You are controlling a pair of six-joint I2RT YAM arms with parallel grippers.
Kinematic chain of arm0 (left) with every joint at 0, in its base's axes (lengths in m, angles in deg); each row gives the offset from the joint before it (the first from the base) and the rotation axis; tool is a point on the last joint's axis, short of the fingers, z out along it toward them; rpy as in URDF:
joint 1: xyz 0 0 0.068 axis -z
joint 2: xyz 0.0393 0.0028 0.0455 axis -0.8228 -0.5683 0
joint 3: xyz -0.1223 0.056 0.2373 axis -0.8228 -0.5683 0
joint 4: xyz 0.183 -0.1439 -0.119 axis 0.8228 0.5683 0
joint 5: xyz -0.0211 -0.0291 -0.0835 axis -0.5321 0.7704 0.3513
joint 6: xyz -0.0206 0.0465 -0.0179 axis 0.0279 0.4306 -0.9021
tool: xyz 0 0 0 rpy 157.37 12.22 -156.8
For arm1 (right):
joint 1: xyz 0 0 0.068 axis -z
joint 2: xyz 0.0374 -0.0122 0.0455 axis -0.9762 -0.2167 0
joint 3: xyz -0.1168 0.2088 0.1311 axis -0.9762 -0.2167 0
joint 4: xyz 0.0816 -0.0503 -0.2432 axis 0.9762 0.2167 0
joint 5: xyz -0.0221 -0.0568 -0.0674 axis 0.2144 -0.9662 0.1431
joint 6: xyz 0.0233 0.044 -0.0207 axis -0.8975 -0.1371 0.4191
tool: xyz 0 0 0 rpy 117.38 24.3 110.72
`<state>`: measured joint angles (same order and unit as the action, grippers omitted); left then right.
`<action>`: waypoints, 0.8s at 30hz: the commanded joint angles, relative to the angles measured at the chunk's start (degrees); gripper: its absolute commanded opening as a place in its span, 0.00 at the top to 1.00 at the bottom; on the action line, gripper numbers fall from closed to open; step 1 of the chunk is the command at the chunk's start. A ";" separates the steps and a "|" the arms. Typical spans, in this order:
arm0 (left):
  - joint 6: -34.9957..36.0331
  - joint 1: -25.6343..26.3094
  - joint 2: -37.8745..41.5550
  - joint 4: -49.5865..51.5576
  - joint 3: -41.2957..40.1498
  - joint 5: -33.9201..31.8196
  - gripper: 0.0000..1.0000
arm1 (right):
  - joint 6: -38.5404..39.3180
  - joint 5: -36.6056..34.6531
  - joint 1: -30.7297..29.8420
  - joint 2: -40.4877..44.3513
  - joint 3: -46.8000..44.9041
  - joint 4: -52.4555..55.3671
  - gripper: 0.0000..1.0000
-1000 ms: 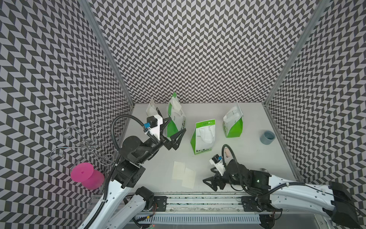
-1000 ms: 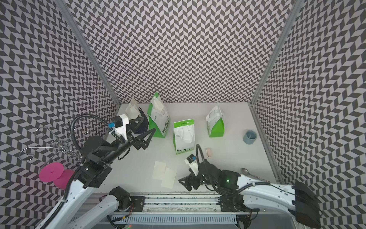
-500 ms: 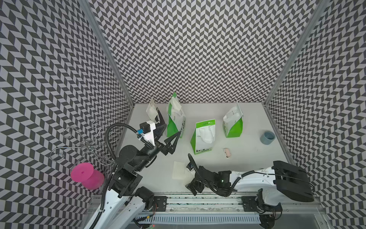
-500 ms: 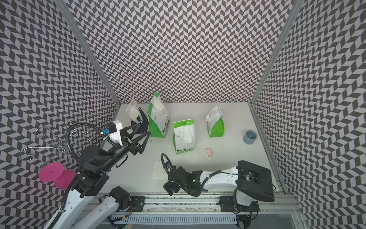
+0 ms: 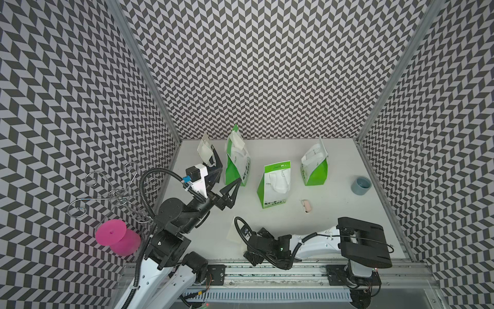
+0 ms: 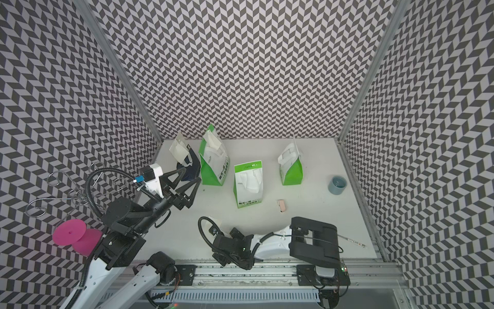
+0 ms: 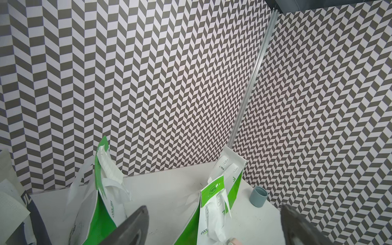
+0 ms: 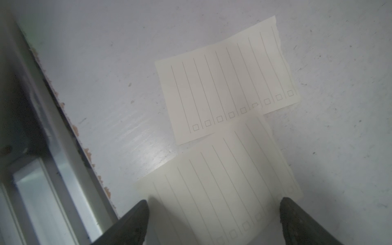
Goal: Staple the receipts to the bags
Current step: Pick up the receipt from the center of the board.
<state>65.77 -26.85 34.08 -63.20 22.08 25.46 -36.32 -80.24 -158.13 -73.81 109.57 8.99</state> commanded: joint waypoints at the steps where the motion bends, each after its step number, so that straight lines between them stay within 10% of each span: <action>1: 0.22 0.01 1.29 0.43 0.27 -0.54 0.03 | -0.15 0.86 -0.39 -4.39 -2.41 9.08 0.16; 12: 0.07 -0.03 1.66 2.17 0.97 0.55 0.03 | -2.71 -3.24 -0.06 0.20 -6.28 5.62 0.49; 24: -6.71 0.00 1.06 3.78 -2.67 7.93 0.04 | -5.49 -12.43 0.28 23.61 -15.61 5.18 0.54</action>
<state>62.69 -26.85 35.21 -60.16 20.95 29.68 -40.43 -88.41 -158.11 -56.52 94.62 12.88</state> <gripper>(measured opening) 0.964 0.455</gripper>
